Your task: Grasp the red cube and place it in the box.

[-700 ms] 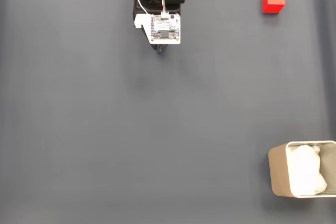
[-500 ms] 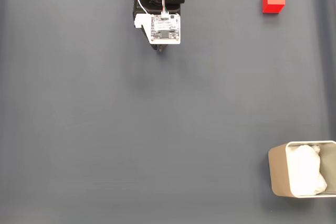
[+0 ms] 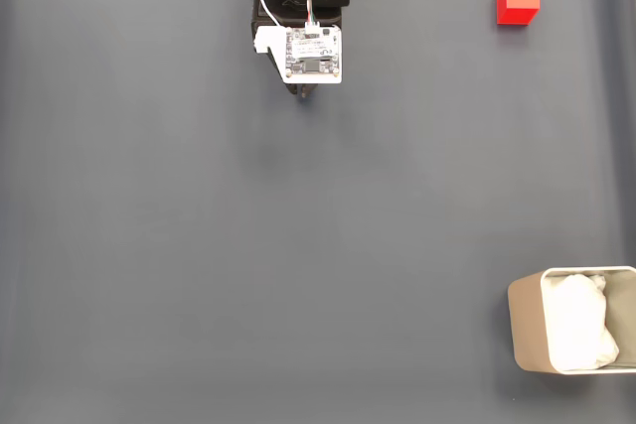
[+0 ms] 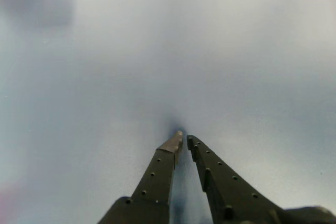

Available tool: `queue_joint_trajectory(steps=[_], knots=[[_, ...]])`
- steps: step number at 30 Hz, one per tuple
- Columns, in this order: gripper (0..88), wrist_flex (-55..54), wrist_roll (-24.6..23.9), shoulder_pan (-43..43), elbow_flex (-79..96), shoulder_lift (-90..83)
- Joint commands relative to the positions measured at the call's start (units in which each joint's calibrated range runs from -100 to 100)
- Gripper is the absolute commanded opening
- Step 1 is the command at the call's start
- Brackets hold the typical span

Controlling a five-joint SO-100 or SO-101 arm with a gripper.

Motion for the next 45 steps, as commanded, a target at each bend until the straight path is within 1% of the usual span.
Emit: queue_joint_trajectory(steps=[1,36,38,41,45], knots=[[0.0,1.3,0.3,0.0,0.5,0.0],[0.0,1.3,0.4,-0.1,0.5,0.0],[0.0,-0.6,0.2,-0.1,0.5,0.1],[0.0,-8.2,-0.3,0.3,0.0,0.8],[0.0,-15.3,-0.7,-0.6,-9.3,6.2]])
